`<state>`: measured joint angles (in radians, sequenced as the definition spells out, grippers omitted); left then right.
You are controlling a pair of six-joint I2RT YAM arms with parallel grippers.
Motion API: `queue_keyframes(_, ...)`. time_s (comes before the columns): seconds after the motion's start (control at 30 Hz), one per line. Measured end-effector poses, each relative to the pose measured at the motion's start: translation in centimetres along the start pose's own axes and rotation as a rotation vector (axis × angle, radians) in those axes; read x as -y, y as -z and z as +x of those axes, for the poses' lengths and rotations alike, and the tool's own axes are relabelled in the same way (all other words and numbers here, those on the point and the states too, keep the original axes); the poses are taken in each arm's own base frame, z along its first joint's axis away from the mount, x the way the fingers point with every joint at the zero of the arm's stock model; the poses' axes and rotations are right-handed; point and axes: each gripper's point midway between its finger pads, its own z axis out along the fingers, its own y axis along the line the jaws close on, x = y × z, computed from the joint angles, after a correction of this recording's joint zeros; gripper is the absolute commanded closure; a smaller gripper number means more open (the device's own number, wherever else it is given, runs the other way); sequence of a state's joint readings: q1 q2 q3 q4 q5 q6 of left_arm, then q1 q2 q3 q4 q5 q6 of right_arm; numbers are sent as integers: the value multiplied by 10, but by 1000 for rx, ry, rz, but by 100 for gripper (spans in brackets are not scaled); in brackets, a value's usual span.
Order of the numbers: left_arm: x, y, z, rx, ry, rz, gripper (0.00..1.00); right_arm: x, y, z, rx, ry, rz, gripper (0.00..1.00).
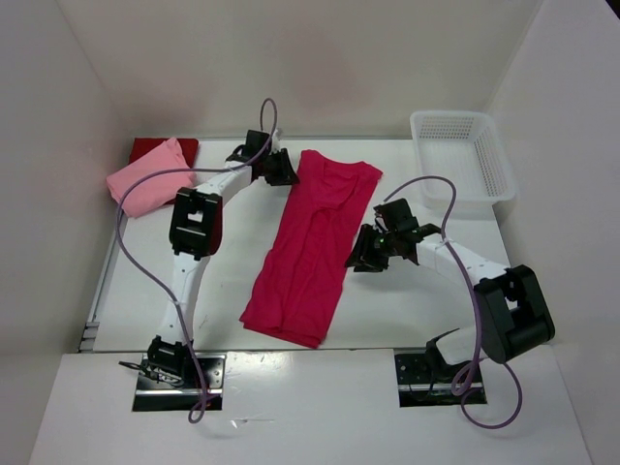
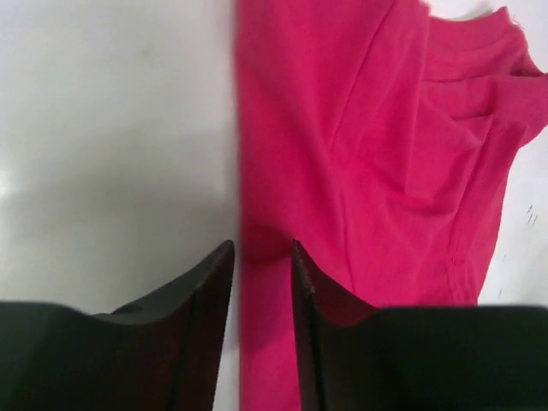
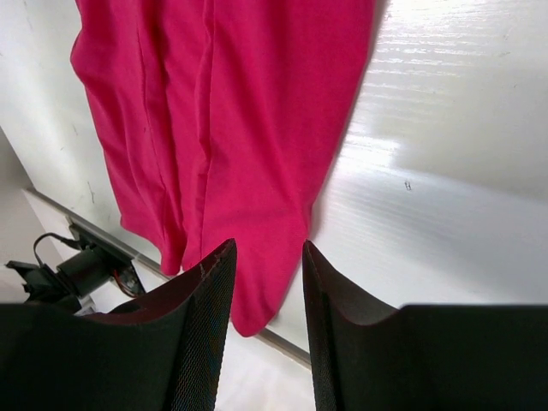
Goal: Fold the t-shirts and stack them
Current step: Rotate the tshirt 90 degrees
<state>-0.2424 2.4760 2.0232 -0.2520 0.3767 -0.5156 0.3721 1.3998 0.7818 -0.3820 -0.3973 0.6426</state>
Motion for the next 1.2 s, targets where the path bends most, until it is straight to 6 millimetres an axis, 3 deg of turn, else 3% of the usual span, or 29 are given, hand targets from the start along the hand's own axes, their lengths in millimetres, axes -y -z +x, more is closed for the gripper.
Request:
queue_keyframes(0.03,3,-8,-4,7,-10,14,75,0,0,0,0,-1,-2,57)
queue_keyframes(0.17,19,-33,-7,5,1,89,99,1,1,-3,4,-8,-7,57)
queue_keyframes(0.27,27,-41,-12,18,37,114,100,7,3,-11,19,-22,0,57)
queue_keyframes(0.37,21,-41,-19,36,75,111,100,14,1,-17,23,-31,14,56)
queue_keyframes(0.43,8,-37,-29,56,111,95,100,18,-1,-16,17,-31,22,56)
queue_keyframes(0.53,-27,-24,-53,113,186,51,100,22,-6,-14,-1,-32,32,54)
queue_keyframes(0.6,-56,-13,-69,166,233,12,90,24,-10,-14,-16,-27,37,53)
queue_keyframes(0.63,-70,-7,-72,187,257,-9,77,24,-12,-15,-23,-25,39,52)
queue_keyframes(0.67,-83,2,-75,202,286,-26,46,24,-14,-16,-27,-24,39,51)
queue_keyframes(0.7,-91,11,-77,219,305,-33,34,24,-15,-16,-32,-21,37,51)
queue_keyframes(0.77,-94,32,-83,259,322,-37,18,21,-15,-18,-34,-15,29,47)
queue_keyframes(0.8,-92,42,-80,261,324,-43,12,19,-15,-20,-33,-10,24,47)
queue_keyframes(0.83,-89,50,-74,255,328,-52,0,17,-15,-21,-30,-3,16,47)
queue_keyframes(0.97,-67,87,-28,204,311,-91,0,4,-17,-17,-36,33,-7,54)
queue_keyframes(1.07,-50,123,17,162,297,-114,0,-15,-24,0,-63,77,-35,82)
queue_keyframes(1.13,-40,151,46,139,304,-121,41,-24,-26,16,-81,94,-52,88)
queue_keyframes(1.17,-36,166,58,141,298,-124,54,-27,-26,25,-83,102,-62,87)
queue_keyframes(1.2,-35,181,74,133,299,-134,69,-27,-25,36,-93,98,-64,77)
